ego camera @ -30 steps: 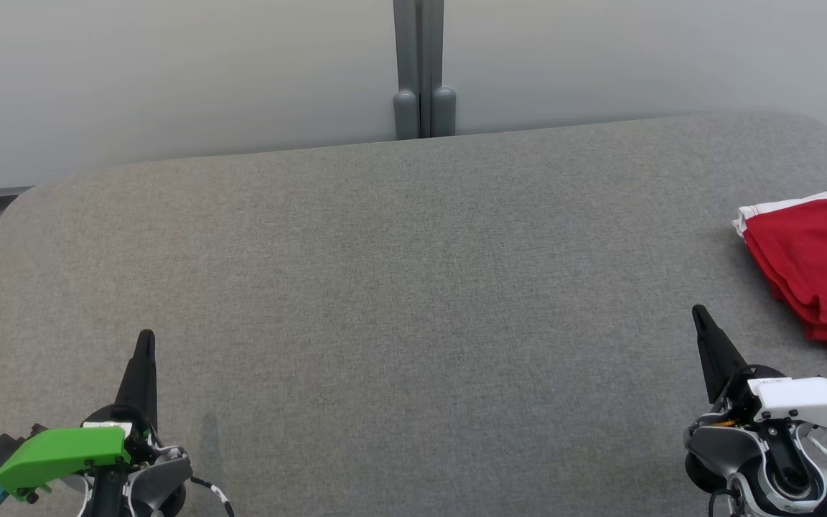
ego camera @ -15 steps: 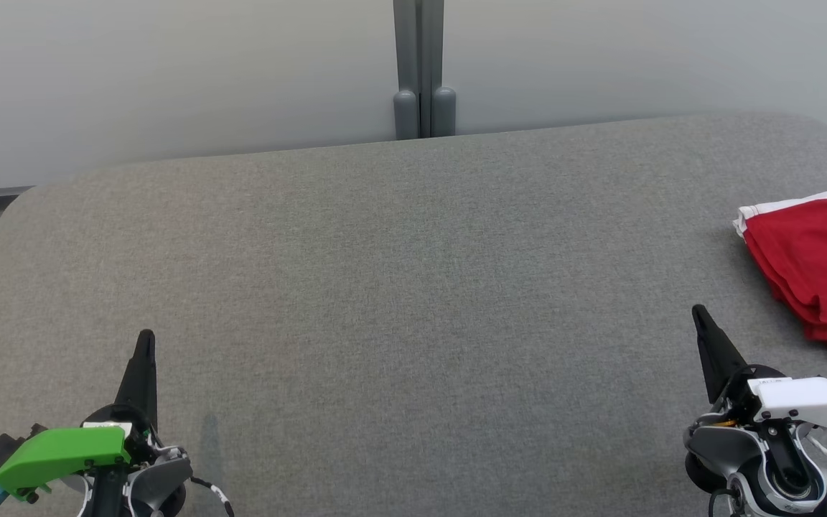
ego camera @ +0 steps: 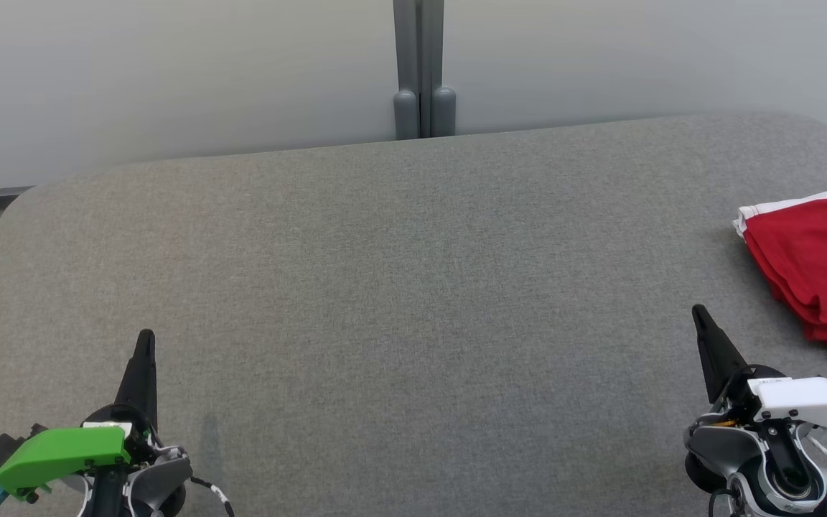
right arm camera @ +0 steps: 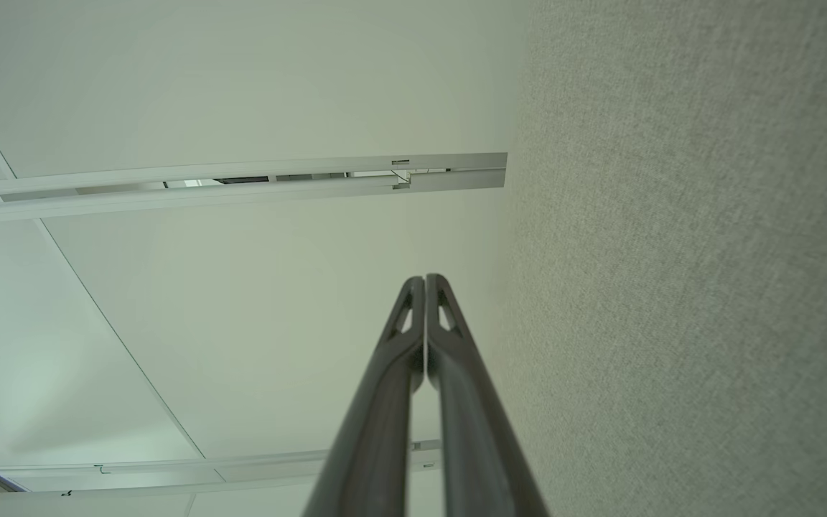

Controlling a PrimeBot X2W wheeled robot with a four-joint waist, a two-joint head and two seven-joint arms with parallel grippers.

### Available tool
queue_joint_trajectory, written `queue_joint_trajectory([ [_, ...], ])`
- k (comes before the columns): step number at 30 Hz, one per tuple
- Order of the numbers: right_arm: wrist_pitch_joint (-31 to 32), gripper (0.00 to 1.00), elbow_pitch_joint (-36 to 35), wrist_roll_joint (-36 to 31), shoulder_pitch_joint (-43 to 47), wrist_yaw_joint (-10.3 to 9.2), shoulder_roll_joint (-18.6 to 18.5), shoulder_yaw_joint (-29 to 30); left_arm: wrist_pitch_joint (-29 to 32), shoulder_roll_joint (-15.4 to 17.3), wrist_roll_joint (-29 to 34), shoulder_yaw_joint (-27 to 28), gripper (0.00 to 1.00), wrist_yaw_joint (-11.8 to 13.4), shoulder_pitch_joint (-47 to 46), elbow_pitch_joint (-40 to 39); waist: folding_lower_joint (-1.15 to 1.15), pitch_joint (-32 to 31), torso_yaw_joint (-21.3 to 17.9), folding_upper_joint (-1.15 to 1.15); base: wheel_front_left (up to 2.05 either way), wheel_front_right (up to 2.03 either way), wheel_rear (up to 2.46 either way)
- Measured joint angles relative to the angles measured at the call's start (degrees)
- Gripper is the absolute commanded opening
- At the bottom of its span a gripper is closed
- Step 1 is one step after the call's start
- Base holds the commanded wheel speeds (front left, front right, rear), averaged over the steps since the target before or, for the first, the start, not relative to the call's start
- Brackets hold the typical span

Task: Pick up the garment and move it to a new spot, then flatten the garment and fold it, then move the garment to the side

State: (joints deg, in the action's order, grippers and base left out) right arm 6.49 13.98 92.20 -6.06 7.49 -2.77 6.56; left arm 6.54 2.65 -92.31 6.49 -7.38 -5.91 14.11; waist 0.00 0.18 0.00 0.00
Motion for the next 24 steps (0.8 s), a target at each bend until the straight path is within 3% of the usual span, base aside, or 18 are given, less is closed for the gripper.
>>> queue_joint_trajectory([
  [24, 0.0, 0.0, 0.0, 0.0, -0.01, 0.0, 0.0, 0.0, 0.0, 0.0, -0.01, 0.0, 0.0, 0.0, 0.0, 0.0, 0.0, 0.0, 0.0, 0.0, 0.0, 0.0, 0.0],
])
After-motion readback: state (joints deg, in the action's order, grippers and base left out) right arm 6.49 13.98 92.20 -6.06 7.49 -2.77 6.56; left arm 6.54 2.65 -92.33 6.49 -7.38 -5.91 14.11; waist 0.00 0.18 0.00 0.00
